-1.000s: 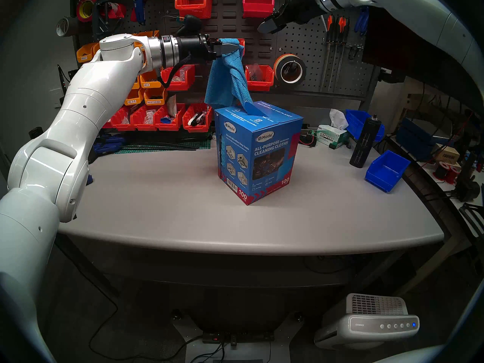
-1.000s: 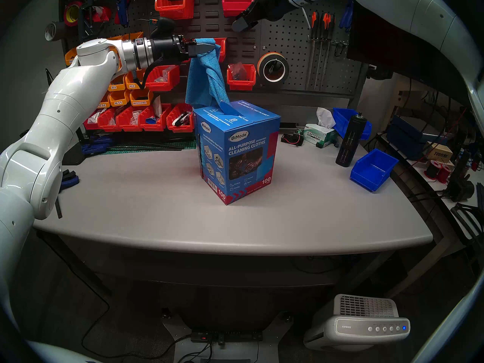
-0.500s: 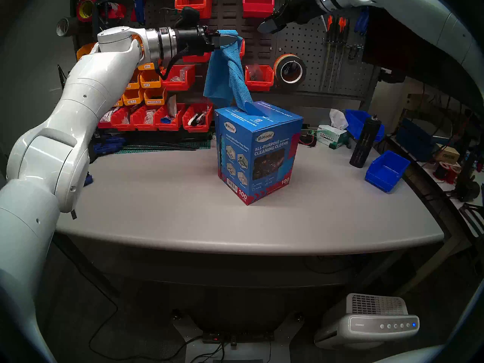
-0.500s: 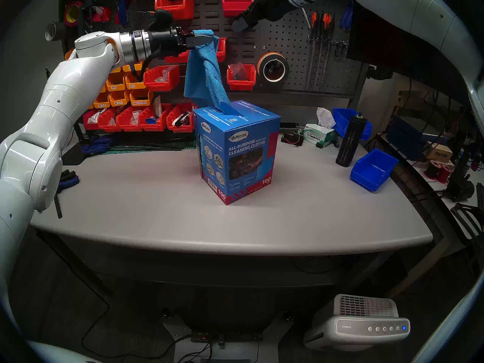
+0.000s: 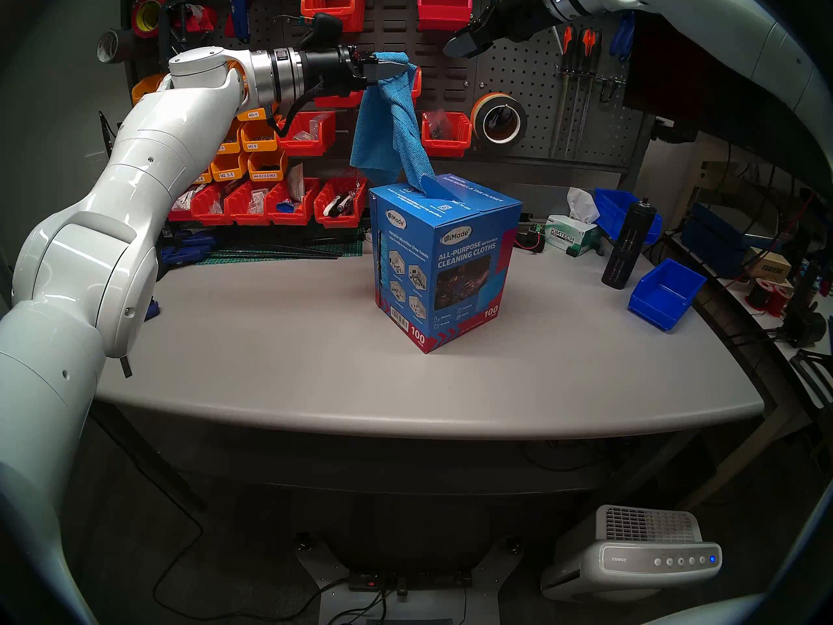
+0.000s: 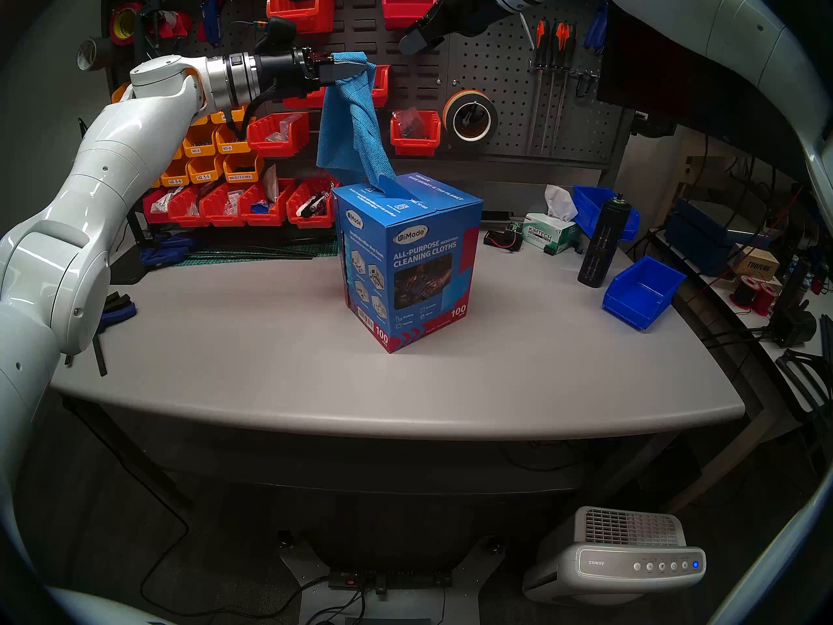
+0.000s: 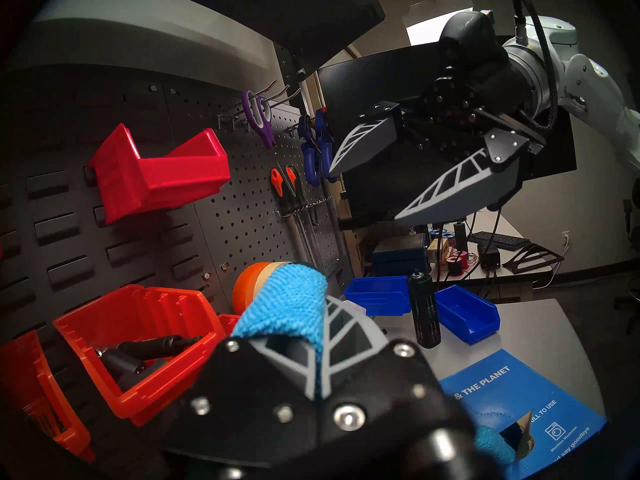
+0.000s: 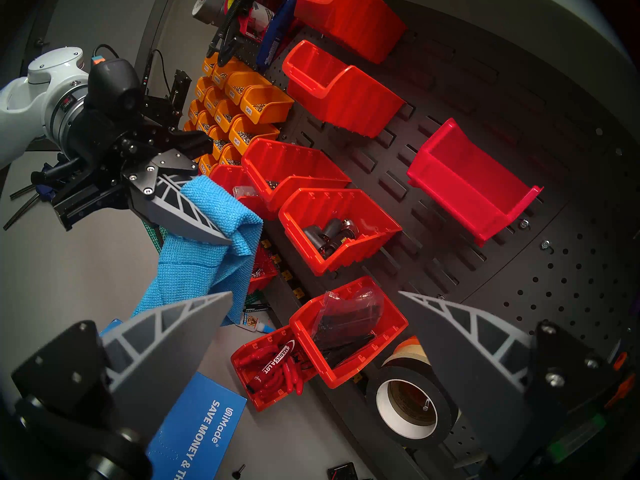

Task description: Take out a shop towel

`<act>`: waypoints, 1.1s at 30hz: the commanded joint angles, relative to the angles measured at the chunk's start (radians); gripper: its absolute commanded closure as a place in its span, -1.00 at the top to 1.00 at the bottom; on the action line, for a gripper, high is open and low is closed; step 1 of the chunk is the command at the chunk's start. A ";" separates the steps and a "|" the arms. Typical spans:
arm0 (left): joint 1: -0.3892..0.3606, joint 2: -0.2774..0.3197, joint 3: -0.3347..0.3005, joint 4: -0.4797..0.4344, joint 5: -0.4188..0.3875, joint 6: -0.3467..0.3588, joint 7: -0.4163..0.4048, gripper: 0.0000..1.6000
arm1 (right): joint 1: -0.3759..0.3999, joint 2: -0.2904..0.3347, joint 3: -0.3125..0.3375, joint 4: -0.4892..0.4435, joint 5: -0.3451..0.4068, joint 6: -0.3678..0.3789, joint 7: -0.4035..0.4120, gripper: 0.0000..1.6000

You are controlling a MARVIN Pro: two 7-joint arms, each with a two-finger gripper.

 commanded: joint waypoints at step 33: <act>-0.081 -0.014 -0.026 0.022 0.008 -0.035 -0.014 -1.00 | 0.014 -0.027 0.009 -0.024 0.049 0.019 0.075 1.00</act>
